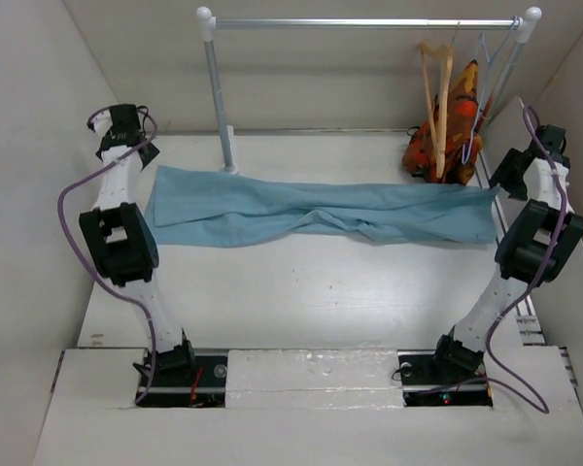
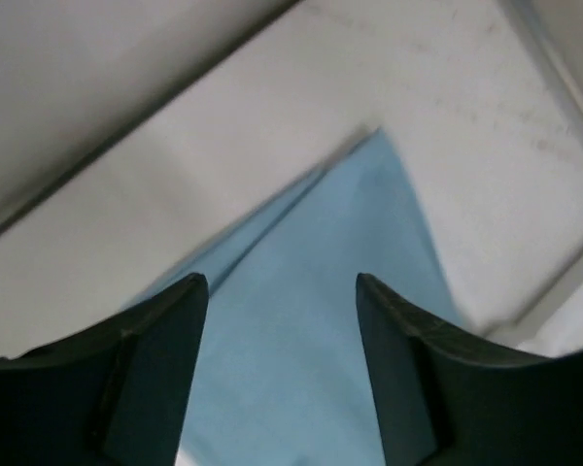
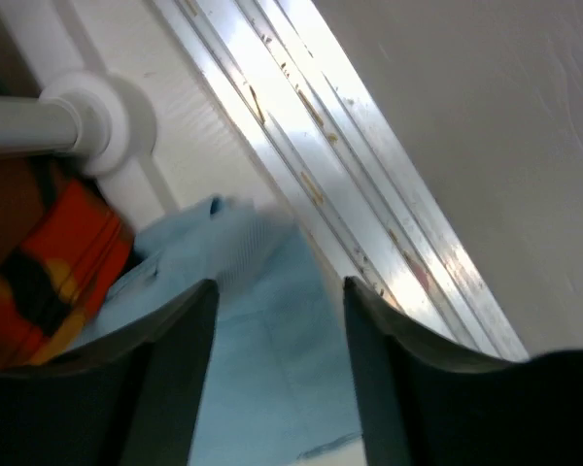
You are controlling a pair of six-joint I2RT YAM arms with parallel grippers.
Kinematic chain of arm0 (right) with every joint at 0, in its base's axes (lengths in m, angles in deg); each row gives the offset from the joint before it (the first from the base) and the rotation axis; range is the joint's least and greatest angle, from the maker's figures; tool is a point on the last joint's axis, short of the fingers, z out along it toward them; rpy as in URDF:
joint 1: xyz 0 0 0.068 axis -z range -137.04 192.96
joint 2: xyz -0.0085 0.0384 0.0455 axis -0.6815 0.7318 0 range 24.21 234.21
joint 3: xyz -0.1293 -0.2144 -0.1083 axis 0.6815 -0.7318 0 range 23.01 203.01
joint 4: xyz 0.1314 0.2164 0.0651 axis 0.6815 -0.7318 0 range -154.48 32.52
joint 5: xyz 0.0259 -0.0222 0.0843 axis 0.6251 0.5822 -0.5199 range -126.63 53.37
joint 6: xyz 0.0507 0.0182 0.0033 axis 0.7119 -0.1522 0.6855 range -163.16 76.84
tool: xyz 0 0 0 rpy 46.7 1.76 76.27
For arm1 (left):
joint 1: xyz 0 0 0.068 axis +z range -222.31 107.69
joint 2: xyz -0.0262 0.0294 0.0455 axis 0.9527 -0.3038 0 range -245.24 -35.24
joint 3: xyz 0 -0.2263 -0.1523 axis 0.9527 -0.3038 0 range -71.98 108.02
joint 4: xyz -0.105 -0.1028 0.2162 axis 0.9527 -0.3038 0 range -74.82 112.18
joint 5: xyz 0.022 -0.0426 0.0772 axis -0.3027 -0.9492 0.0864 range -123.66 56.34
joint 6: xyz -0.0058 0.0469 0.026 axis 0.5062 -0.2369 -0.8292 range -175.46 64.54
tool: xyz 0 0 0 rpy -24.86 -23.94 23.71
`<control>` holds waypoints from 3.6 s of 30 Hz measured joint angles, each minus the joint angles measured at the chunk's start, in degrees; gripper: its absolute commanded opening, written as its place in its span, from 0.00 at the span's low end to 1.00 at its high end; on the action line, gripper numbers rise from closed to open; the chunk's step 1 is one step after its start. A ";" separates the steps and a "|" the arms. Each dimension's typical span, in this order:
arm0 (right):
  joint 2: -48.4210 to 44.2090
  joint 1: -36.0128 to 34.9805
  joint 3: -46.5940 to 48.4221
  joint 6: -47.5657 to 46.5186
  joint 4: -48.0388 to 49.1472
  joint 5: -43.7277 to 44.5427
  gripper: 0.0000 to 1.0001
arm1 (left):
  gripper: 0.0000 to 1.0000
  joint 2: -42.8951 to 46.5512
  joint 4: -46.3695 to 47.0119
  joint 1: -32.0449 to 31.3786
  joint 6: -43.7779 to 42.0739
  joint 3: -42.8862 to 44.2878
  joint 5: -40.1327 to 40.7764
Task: Place the trousers on the hanger
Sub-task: Fold the trousers at the center of the board.
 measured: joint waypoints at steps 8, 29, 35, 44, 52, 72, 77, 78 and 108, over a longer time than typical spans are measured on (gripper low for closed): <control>-29.27 -2.67 -31.30 4.09 14.53 -3.98 0.00 | 0.54 36.50 15.54 10.23 9.09 -48.04 -17.00; -40.94 -10.45 -51.65 2.93 22.88 -14.97 0.23 | 0.43 14.69 26.10 11.96 18.45 -48.61 -31.89; -42.32 -11.21 -52.43 2.19 22.77 -15.47 0.23 | 0.13 12.96 26.27 11.89 19.17 -47.50 -31.17; -42.36 -18.53 -54.10 -0.11 21.59 -13.84 0.26 | 0.00 12.79 23.82 11.74 19.06 -44.02 -29.83; -42.32 -21.51 -56.28 -1.09 20.61 -12.33 0.25 | 0.00 30.01 18.80 10.25 15.93 -41.51 -26.60; -43.45 -20.26 -52.94 -0.83 17.64 -10.69 0.24 | 0.00 52.61 -1.97 1.33 16.41 -14.16 -23.45; -40.96 -18.62 -50.90 -0.22 17.92 -10.67 0.42 | 0.00 51.54 -4.87 -0.79 18.08 -3.65 -23.63; -40.30 -18.18 -50.75 -0.17 18.25 -10.67 0.50 | 0.00 51.56 -4.96 -0.79 18.43 -2.27 -23.61; -26.62 -7.37 -38.36 2.27 21.53 -12.37 0.68 | 0.00 11.37 5.81 13.35 11.34 -19.58 -17.75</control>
